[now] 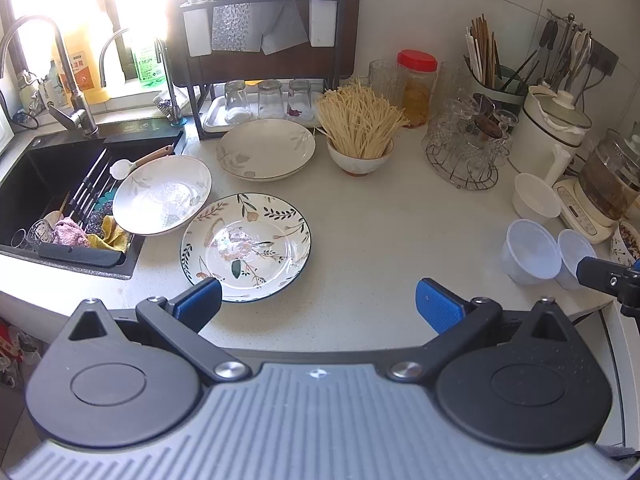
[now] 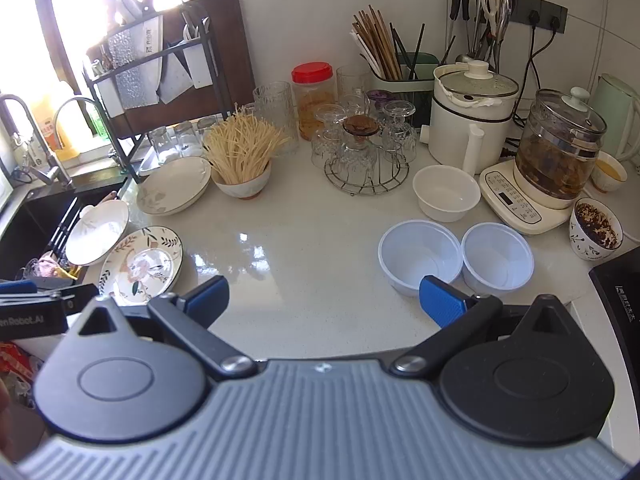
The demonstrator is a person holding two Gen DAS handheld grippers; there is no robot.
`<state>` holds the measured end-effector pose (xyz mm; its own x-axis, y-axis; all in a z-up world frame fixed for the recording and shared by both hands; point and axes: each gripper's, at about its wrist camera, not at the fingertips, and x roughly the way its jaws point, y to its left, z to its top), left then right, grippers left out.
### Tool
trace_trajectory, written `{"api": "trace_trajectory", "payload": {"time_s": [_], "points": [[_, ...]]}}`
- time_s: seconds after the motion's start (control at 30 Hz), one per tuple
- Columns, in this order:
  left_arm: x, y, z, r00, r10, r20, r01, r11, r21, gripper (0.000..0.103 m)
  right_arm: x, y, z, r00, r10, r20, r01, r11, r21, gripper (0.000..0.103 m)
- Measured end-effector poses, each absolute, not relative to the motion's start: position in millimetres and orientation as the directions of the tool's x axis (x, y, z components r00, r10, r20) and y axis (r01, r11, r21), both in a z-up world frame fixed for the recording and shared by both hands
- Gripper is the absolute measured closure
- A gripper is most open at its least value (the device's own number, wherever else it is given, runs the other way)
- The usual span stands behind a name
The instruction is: Organize plates and bowls
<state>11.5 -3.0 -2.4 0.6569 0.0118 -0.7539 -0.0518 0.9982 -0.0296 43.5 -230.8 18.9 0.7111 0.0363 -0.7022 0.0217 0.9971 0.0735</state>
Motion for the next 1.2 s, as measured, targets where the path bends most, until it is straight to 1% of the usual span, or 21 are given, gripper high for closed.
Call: {"api": "trace_trajectory", "payload": {"time_s": [0.6,1.2], "points": [[9.9,-1.4,0.8,0.654,-0.009,-0.756,-0.043,0.998,-0.049,0.0,41.2,-228.9,17.4,0.711,0.027,-0.703,0.032,0.997,0.071,0.0],[8.5,-4.6,1.7,0.659,-0.002,-0.752,-0.031,0.999,-0.03,0.0,39.0,-232.1,16.5,0.716,0.025,-0.698,0.04,0.996,0.077,0.0]]}}
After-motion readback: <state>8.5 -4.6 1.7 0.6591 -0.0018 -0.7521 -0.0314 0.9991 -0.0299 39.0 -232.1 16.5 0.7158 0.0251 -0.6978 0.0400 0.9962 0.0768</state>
